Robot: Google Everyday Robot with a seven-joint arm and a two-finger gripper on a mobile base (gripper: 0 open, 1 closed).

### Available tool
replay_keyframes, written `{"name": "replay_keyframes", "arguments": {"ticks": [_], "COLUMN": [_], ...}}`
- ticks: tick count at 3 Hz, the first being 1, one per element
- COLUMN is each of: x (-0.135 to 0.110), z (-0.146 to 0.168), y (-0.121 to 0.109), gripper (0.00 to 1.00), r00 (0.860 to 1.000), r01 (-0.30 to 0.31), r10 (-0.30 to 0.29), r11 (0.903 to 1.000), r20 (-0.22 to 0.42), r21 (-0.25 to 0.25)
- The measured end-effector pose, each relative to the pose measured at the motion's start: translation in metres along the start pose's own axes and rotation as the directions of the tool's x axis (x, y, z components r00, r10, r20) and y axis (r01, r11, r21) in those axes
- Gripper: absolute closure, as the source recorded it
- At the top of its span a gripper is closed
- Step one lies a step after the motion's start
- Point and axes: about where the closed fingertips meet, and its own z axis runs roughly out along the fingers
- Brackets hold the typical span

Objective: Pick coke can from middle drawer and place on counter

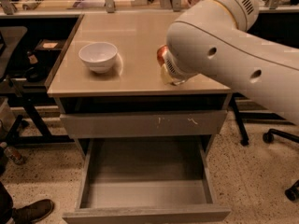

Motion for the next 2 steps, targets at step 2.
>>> {"name": "replay_keyframes", "arguments": {"ticks": [2], "x": [-0.034], "z": [0.048], "y": [-0.025], "gripper": [1.00], "r00": [0.998], "r01": [0.030], "r10": [-0.030], "r11": [0.9995], "r20": [-0.054], "r21": [0.004]}}
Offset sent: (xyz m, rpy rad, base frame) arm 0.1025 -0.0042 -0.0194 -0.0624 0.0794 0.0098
